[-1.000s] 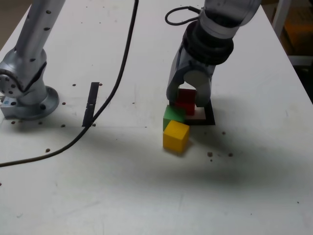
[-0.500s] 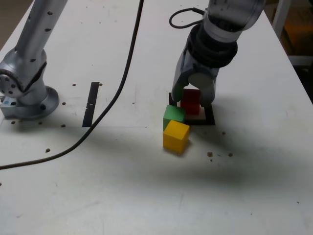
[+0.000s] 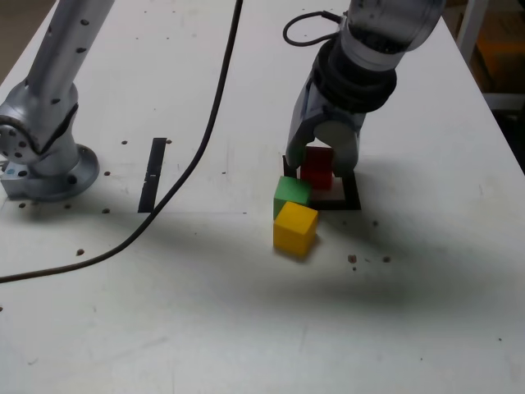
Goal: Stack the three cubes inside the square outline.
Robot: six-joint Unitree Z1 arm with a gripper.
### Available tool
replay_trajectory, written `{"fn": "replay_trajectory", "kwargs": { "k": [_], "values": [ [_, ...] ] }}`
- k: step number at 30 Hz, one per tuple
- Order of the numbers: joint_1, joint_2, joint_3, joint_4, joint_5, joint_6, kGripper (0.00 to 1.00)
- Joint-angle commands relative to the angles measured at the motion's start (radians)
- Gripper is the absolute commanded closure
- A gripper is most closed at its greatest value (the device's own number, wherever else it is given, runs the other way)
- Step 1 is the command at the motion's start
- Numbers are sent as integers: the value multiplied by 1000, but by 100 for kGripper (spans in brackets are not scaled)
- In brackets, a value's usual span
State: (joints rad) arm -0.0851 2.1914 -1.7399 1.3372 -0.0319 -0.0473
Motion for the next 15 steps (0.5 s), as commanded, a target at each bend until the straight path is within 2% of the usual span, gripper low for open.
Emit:
{"fn": "replay_trajectory", "kwargs": {
  "k": [1, 4, 7, 9, 15],
  "values": [
    [2, -7, 7, 5, -2, 4, 50],
    [2, -14, 17, 4, -2, 5, 23],
    [2, -21, 30, 1, -1, 5, 4],
    [2, -24, 37, -1, -2, 4, 1],
    [-10, -36, 9, 0, -3, 3, 0]
  ]
}}
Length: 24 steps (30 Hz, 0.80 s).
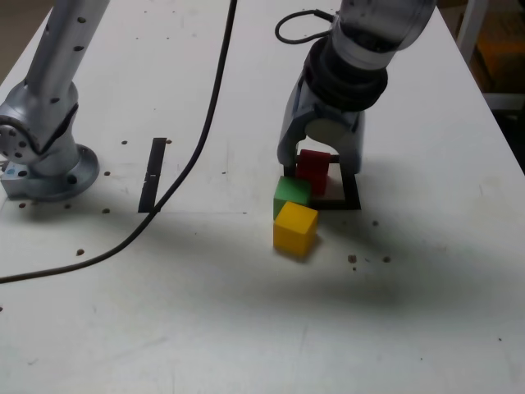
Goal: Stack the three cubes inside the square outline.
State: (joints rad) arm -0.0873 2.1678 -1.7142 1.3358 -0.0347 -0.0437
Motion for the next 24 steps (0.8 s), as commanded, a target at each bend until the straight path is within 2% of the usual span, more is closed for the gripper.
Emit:
{"fn": "replay_trajectory", "kwargs": {
  "k": [1, 6, 12, 17, 20, 24],
  "values": [
    [-13, -13, -30, 2, 0, -2, 0],
    [-46, -15, -104, 31, 2, -38, 0],
    [-85, -39, -197, 181, 11, -90, 0],
    [-136, -88, -197, 237, 13, -98, 0],
    [-179, -114, -181, 255, 4, -112, 0],
    [-235, -140, -126, 259, -27, -159, 0]
  ]
}}
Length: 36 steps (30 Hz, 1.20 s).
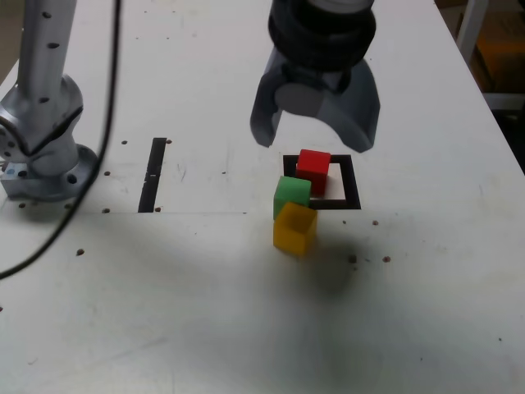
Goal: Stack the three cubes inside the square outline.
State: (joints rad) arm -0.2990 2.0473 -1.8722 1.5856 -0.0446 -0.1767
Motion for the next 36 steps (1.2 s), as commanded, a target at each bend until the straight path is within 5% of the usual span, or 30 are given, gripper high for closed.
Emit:
{"fn": "replay_trajectory", "kwargs": {
  "k": [1, 8, 21, 36],
  "values": [
    [-37, -25, 52, 8, -25, -41, 0],
    [-136, -46, 234, -102, -118, -129, 0],
    [-187, -17, 245, -240, -34, -216, 1],
    [-165, 94, 207, -222, -120, -167, 2]
  ]
}}
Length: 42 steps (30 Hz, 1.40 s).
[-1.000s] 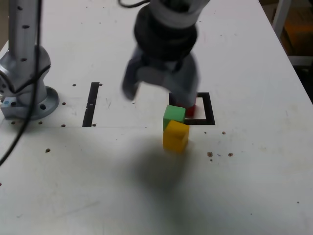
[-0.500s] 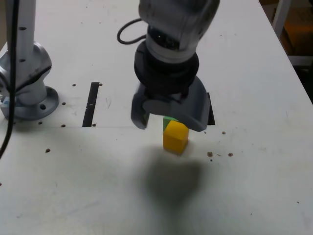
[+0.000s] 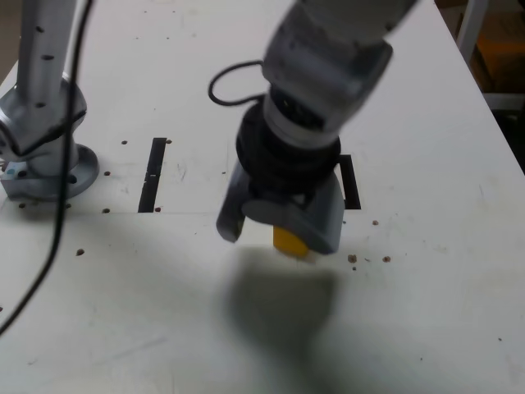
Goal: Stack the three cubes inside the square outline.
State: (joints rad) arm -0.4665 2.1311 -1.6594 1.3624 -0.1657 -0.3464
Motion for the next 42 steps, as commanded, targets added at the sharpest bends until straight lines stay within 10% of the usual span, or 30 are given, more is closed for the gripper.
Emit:
{"fn": "replay_trajectory", "kwargs": {
  "k": [1, 17, 42],
  "values": [
    [5, 22, -11, 2, 3, 8, 2],
    [29, 63, -6, -50, 44, 46, 10],
    [41, 67, 3, -89, 66, 33, 58]
  ]
}}
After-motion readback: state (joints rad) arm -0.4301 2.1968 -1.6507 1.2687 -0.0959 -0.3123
